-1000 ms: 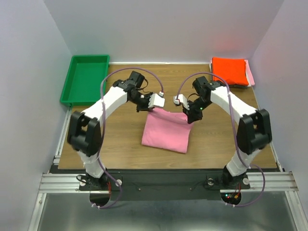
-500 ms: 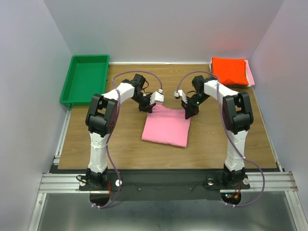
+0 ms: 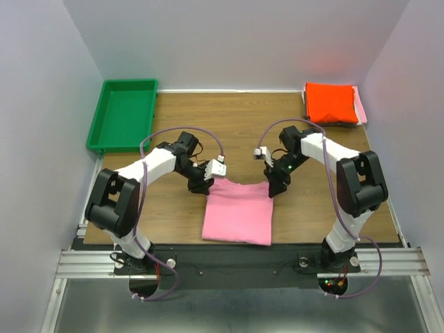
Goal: Fold and stack the t-shirts
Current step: Fold the tshirt
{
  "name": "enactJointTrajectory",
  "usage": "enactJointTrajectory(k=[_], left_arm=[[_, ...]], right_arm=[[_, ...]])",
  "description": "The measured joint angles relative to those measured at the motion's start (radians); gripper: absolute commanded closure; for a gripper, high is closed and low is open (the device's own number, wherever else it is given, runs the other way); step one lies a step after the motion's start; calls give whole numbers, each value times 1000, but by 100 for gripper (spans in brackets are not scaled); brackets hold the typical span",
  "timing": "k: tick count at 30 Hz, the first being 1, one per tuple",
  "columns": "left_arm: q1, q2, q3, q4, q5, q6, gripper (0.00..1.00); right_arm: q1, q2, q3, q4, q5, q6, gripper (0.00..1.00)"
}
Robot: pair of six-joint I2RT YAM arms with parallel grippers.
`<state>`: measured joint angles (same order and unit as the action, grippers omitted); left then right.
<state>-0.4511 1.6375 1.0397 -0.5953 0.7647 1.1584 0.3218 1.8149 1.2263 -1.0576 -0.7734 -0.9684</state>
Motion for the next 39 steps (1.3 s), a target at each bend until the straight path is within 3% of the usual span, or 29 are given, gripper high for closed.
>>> enactJointTrajectory(k=[2, 6, 9, 13, 23, 26, 29, 30, 36, 39], left_arm=[[3, -35, -9, -1, 2, -16, 47], [-9, -85, -8, 37, 14, -66, 46], [-75, -96, -7, 108, 10, -121, 46], [-166, -85, -2, 222, -2, -185, 46], [-248, 109, 58, 367, -58, -277, 47], [-256, 150, 67, 372, -63, -286, 53], [-262, 186, 85, 369, -64, -295, 66], [-264, 191, 90, 367, -63, -295, 75], [-274, 192, 95, 351, -57, -272, 100], [-276, 173, 93, 341, -58, -265, 100]], right_arm=[[-2, -26, 6, -3, -6, 36, 44], [-8, -20, 84, -5, -47, 142, 56], [-9, 25, 163, 25, -99, 241, 68], [-9, 137, 229, 158, -183, 422, 76], [-9, 278, 224, 393, -235, 776, 78], [-9, 278, 197, 435, -240, 821, 78], [-9, 278, 178, 445, -241, 841, 78], [-9, 278, 177, 446, -241, 846, 78], [-9, 278, 177, 467, -250, 865, 79], [-9, 278, 177, 472, -264, 874, 80]])
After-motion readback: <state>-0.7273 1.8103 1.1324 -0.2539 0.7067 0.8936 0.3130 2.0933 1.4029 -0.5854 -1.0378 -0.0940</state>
